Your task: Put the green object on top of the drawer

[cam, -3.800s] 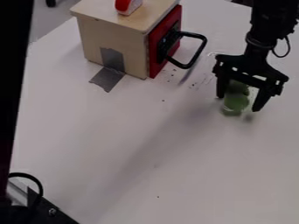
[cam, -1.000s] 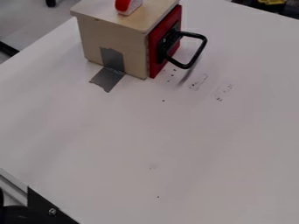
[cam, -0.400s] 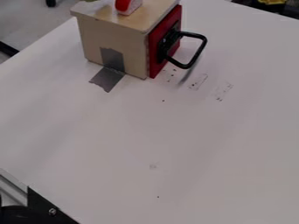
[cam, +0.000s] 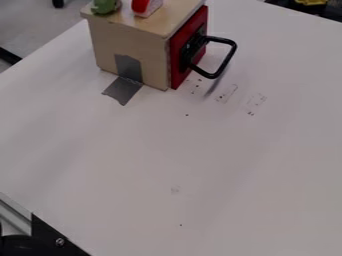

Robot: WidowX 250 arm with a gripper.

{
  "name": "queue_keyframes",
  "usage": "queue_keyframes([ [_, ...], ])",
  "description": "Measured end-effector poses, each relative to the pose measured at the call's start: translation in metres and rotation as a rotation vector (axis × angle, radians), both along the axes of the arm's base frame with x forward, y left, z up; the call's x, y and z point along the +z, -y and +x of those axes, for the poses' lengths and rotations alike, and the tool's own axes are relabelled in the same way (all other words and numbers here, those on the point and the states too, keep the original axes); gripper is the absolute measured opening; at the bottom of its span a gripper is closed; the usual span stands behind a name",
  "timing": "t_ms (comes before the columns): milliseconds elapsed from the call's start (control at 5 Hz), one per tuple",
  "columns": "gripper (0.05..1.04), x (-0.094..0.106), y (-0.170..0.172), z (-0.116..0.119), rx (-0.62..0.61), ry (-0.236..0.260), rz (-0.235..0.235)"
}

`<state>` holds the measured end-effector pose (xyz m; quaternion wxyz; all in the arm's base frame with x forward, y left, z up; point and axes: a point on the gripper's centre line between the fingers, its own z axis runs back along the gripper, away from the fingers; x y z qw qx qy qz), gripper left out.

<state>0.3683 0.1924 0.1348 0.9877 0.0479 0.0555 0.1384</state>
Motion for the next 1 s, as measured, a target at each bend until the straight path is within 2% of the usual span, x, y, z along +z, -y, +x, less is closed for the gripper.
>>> queue_keyframes([
  [400, 1.001, 0.0, 0.005, 0.002, -0.015, 0.013, -0.027],
  [600, 1.001, 0.022, 0.013, 0.009, -0.034, 0.078, -0.035],
  [800, 1.001, 0.05, 0.017, 0.009, -0.049, 0.146, -0.02],
  [1000, 1.001, 0.046, 0.021, 0.011, -0.08, 0.137, 0.003],
])
